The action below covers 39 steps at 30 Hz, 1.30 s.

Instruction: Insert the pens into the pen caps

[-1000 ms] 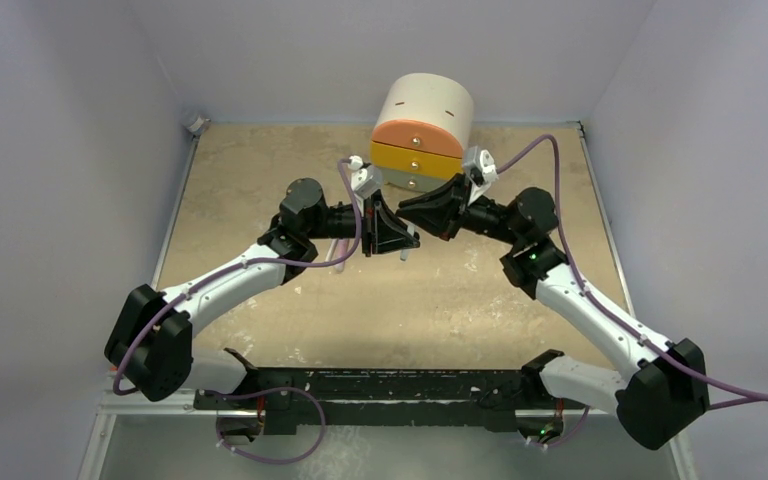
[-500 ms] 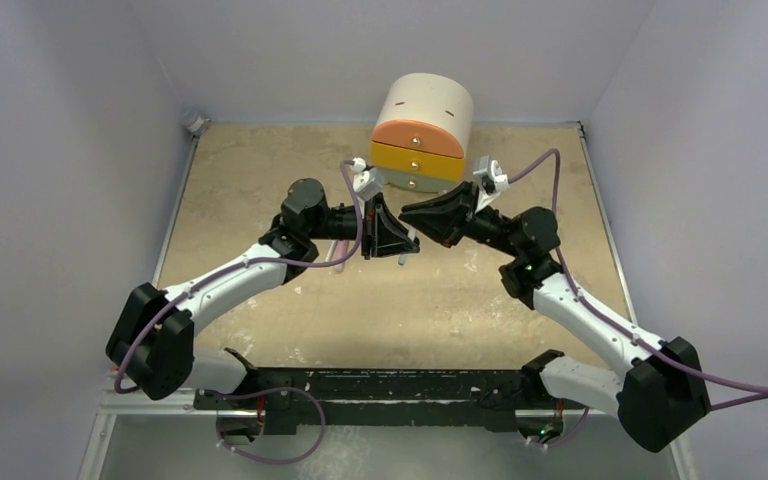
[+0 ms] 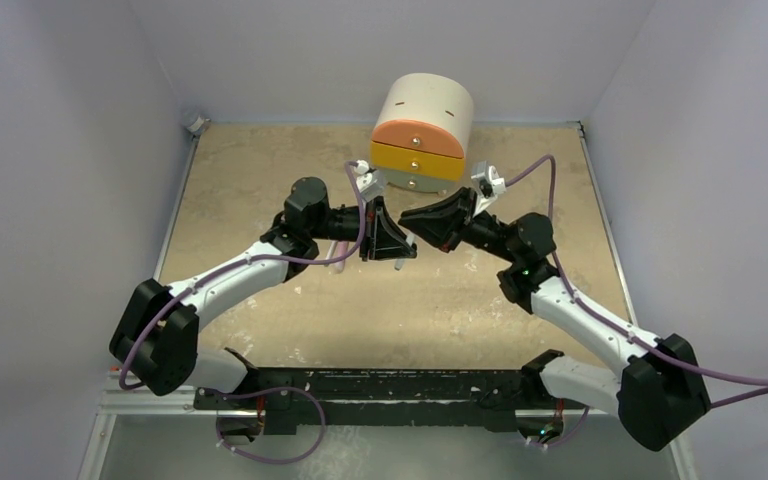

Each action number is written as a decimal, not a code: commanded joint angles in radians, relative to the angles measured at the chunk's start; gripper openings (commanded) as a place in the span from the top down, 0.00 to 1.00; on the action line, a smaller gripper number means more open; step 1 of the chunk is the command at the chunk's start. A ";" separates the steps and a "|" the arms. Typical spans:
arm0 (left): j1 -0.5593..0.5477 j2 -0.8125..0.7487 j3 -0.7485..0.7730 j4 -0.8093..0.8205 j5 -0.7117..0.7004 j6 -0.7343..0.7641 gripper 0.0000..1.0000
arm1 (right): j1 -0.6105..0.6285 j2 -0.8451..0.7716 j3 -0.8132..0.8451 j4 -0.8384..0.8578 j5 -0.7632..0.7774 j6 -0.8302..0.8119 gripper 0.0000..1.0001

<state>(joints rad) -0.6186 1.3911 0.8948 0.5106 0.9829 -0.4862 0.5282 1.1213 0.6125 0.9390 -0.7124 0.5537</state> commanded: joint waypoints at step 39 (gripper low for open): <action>0.090 -0.082 -0.149 0.405 -0.231 -0.072 1.00 | -0.078 -0.074 0.035 -0.149 0.017 0.241 0.77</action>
<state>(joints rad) -0.5842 1.3380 0.8143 0.6285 0.9440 -0.4786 0.4877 1.0275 0.5919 0.8433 -0.5789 0.7479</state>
